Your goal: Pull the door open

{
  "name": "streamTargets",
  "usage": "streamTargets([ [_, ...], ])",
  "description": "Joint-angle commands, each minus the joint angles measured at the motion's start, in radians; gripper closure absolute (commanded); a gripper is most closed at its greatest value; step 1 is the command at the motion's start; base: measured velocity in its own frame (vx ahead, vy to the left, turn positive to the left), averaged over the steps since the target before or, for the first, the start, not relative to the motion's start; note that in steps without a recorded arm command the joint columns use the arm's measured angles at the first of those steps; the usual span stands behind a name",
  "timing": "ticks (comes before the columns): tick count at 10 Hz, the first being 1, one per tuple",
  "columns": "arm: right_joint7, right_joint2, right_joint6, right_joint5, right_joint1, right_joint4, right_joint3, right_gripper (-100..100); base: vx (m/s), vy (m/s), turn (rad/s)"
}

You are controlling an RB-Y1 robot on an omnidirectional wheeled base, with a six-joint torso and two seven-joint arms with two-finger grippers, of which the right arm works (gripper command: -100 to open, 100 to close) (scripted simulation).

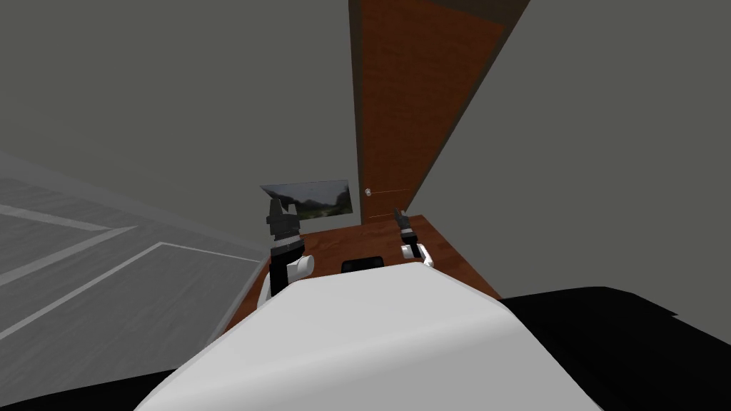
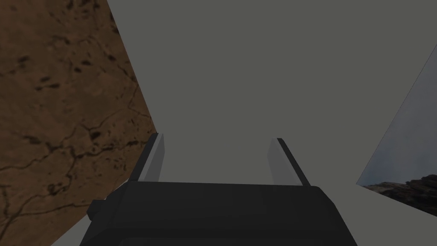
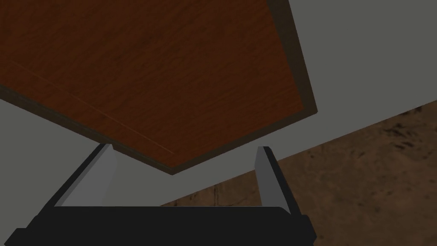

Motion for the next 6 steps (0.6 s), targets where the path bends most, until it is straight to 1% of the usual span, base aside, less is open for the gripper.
streamTargets([
  [1, 0.029, -0.004, -0.012, 0.009, -0.013, 0.04, -0.003, -100, 0.103, 0.066, -0.025],
  [6, 0.114, -0.01, -0.048, 0.038, -0.048, 0.155, -0.009, -100, 0.095, 0.041, -0.021],
])
